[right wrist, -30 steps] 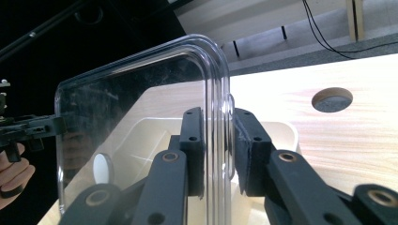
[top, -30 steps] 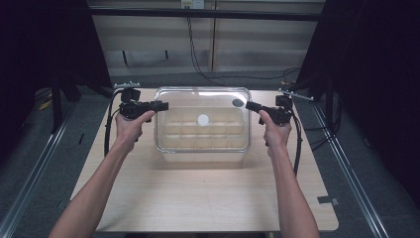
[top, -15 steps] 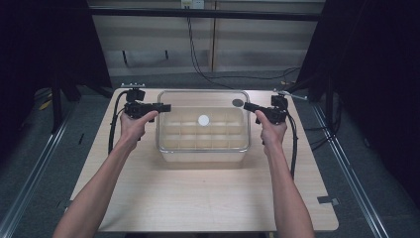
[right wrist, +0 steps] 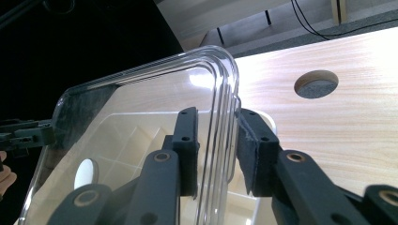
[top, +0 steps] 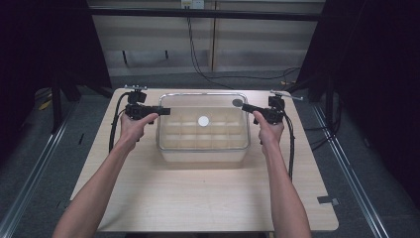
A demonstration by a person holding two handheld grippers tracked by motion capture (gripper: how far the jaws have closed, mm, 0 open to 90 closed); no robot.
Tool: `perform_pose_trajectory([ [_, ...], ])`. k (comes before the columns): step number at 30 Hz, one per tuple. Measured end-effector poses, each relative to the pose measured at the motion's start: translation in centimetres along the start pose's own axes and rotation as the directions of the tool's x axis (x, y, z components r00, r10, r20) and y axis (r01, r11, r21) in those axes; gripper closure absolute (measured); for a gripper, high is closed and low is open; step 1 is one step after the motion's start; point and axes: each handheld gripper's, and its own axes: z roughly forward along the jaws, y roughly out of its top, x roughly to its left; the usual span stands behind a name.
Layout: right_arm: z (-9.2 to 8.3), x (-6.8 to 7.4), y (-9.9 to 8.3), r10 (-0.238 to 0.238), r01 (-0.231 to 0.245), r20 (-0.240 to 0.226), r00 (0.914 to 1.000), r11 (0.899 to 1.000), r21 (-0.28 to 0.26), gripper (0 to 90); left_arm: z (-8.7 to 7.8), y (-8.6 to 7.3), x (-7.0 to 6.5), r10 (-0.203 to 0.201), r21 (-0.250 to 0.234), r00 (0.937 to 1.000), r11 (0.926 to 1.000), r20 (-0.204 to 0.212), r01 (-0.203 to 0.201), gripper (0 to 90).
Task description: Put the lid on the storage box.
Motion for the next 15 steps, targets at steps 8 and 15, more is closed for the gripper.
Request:
perform_pose_trajectory([
  [8,0.50,-0.19,-0.34,-0.012,0.011,0.034,0.9993,1.000,0.023,68.7,0.60,-0.50,0.49,-0.015,0.026,0.9998,0.9995,-0.015,0.016,50.9],
  [15,1.00,-0.53,-0.57,-0.002,0.001,0.043,0.9991,0.999,0.033,68.0,0.87,-0.95,0.71,-0.023,0.022,0.9995,0.9995,-0.022,0.024,51.1],
])
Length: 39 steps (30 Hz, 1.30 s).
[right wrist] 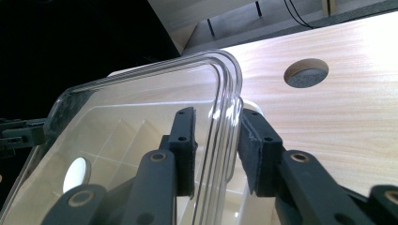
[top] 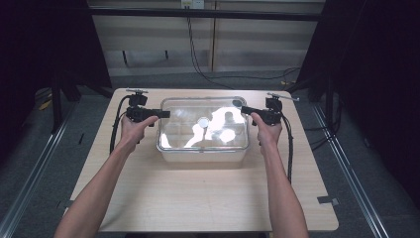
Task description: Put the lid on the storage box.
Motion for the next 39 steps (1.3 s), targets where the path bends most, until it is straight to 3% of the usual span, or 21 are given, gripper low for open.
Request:
perform_pose_trajectory([
  [5,0.3,-0.2,-0.2,0.006,-0.006,0.007,1.0000,1.000,0.011,67.3,0.0,-0.4,0.3,0.004,0.001,0.9999,1.0000,0.010,-0.004,51.9],
  [9,0.6,-0.3,-0.3,0.016,-0.017,0.020,0.9997,1.000,0.017,67.3,0.1,-0.7,0.5,0.014,0.023,0.9999,0.9996,-0.005,-0.014,52.0],
  [14,0.9,-0.5,-0.5,0.032,-0.032,0.030,0.9990,0.999,0.025,66.7,0.2,-1.0,0.6,-0.005,0.027,1.0000,0.9996,0.004,0.004,52.1],
  [18,1.1,-0.4,-0.6,0.026,-0.028,0.043,0.9987,0.999,0.036,65.6,0.2,-1.2,0.7,0.003,0.030,0.9999,0.9995,0.011,-0.003,52.1],
  [30,1.5,-0.1,-1.0,-0.014,0.010,0.085,0.9963,0.999,0.041,60.9,0.7,-1.5,1.0,-0.028,0.034,0.9992,0.9990,0.028,0.027,51.6],
  [39,2.2,-0.2,-1.7,-0.010,0.005,0.107,0.9943,0.999,0.051,55.8,1.1,-1.8,0.9,-0.026,0.038,0.9995,0.9989,0.017,0.026,48.5],
])
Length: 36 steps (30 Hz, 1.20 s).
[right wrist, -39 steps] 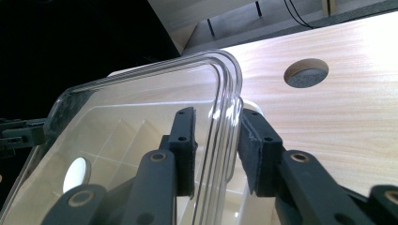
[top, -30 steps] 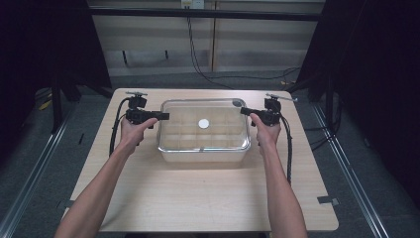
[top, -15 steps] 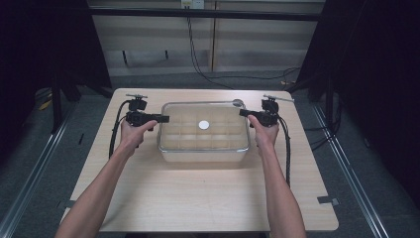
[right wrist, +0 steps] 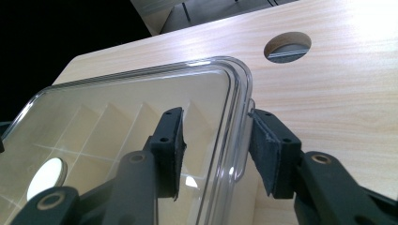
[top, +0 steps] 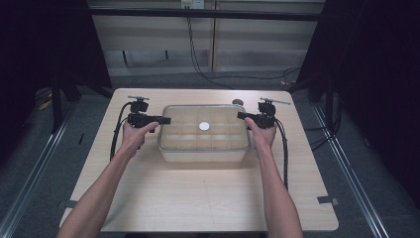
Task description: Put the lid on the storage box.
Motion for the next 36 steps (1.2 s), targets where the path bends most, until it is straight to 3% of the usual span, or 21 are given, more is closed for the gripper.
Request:
perform_pose_trajectory([
  [7,0.0,0.0,-0.1,0.004,-0.004,0.004,1.0000,1.000,0.006,54.5,-0.2,-0.3,-0.1,0.002,0.004,1.0000,1.0000,-0.006,-0.002,46.1],
  [10,-0.2,0.1,0.0,-0.013,0.013,0.050,0.9986,1.000,-0.005,55.4,-0.5,-0.4,-0.6,0.025,0.017,0.9992,0.9996,-0.033,-0.024,43.3],
  [13,-0.5,0.3,0.0,-0.032,0.032,0.072,0.9969,0.999,0.007,53.2,-0.7,-0.9,-1.0,0.045,0.015,0.9986,0.9989,-0.027,-0.044,41.2],
  [17,-0.8,0.4,-0.4,-0.032,0.032,0.057,0.9979,0.999,0.003,48.8,-1.1,-1.5,-0.8,-0.003,0.006,0.9999,1.0000,-0.017,0.003,39.5],
  [22,-1.5,1.5,-0.4,-0.066,0.066,0.028,0.9974,0.998,-0.002,41.1,-1.7,-1.9,-1.0,0.029,0.018,0.9993,0.9994,-0.023,-0.029,39.2],
  [25,-2.1,1.9,-0.2,-0.092,0.092,0.018,0.9956,0.996,-0.013,41.5,-2.1,-2.1,-1.5,0.055,0.023,0.9978,0.9983,-0.037,-0.054,37.3],
  [28,-2.7,1.9,-0.2,-0.103,0.103,0.016,0.9946,0.995,-0.006,40.2,-2.8,-2.2,-1.9,0.038,-0.013,0.9992,0.9992,-0.010,-0.038,36.7],
  [30,-3.3,2.0,-0.2,-0.109,0.109,0.006,0.9941,0.994,-0.015,39.3,-3.6,-2.4,-2.4,0.051,-0.064,0.9983,0.9966,-0.028,-0.052,42.4],
  [32,-3.8,2.0,-0.3,-0.123,0.123,0.015,0.9923,0.992,-0.010,39.3,-3.9,-2.5,-2.7,0.051,-0.053,0.9986,0.9973,-0.012,-0.052,41.7],
  [36,-4.6,2.2,-0.6,-0.159,0.159,0.012,0.9873,0.987,0.003,38.2,-4.5,-2.9,-3.3,0.079,-0.061,0.9966,0.9949,-0.021,-0.081,40.9],
])
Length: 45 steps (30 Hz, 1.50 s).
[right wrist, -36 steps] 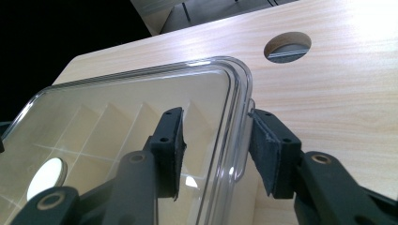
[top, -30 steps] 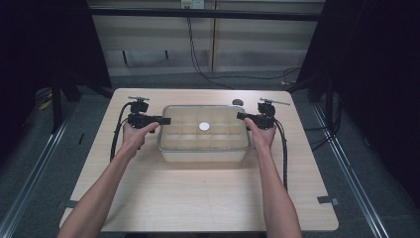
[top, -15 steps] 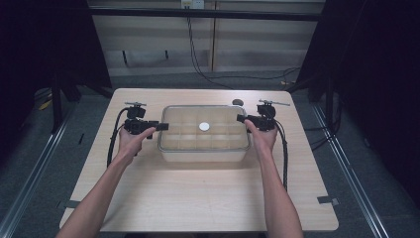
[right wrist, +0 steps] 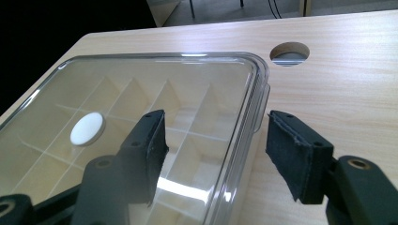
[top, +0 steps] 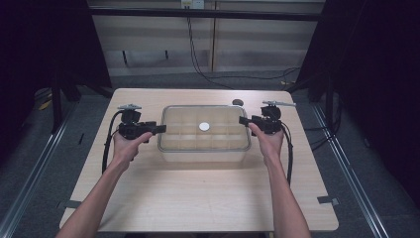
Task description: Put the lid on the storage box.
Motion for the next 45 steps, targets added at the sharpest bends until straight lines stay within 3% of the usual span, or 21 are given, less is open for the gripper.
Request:
perform_pose_trajectory([
  [7,-1.6,0.6,-0.7,-0.045,0.044,-0.028,0.9986,0.999,-0.020,37.0,-1.3,-0.7,-1.1,0.090,0.025,0.9953,0.9957,-0.037,-0.089,39.8],
  [9,-2.1,1.0,-1.1,-0.076,0.075,-0.028,0.9967,0.997,-0.035,36.1,-1.8,-0.9,-1.3,0.091,0.018,0.9949,0.9957,-0.043,-0.091,38.3],
  [11,-2.5,1.2,-1.8,-0.077,0.075,-0.047,0.9959,0.996,-0.045,35.4,-2.5,-1.3,-1.3,0.081,-0.008,0.9952,0.9967,-0.055,-0.081,37.7],
  [14,-3.1,1.6,-2.5,-0.091,0.089,-0.053,0.9944,0.995,-0.044,33.9,-3.2,-1.9,-1.5,0.084,-0.007,0.9931,0.9963,-0.081,-0.085,37.6],
  [19,-4.7,2.3,-3.3,-0.116,0.113,-0.068,0.9910,0.993,-0.041,30.9,-4.3,-3.0,-1.9,0.078,-0.008,0.9951,0.9969,-0.061,-0.079,37.7],
  [21,-5.4,2.5,-3.7,-0.124,0.121,-0.074,0.9896,0.992,-0.042,29.4,-4.5,-3.4,-2.0,0.069,0.013,0.9965,0.9976,-0.048,-0.068,35.5],
  [23,-6.0,2.6,-4.3,-0.140,0.138,-0.056,0.9885,0.989,-0.047,28.0,-4.8,-3.9,-2.3,0.083,0.012,0.9943,0.9965,-0.067,-0.083,33.8],
  [31,-8.4,2.4,-6.2,-0.123,0.120,-0.079,0.9893,0.992,-0.040,25.0,-6.4,-5.4,-3.7,0.159,0.052,0.9846,0.9865,-0.074,-0.155,32.3],
  [35,-9.5,2.4,-7.2,-0.124,0.122,-0.077,0.9893,0.992,-0.032,23.8,-7.0,-6.3,-3.9,0.149,0.035,0.9843,0.9886,-0.095,-0.146,32.0],
  [38,-10.3,2.4,-8.1,-0.128,0.127,-0.057,0.9901,0.991,-0.034,23.8,-7.1,-7.2,-4.0,0.144,0.050,0.9847,0.9889,-0.098,-0.140,30.9],
  [45,-11.9,2.2,-10.4,-0.101,0.099,-0.056,0.9934,0.995,-0.026,24.2,-8.9,-9.5,-4.4,0.147,0.068,0.9855,0.9875,-0.084,-0.142,28.0],
])
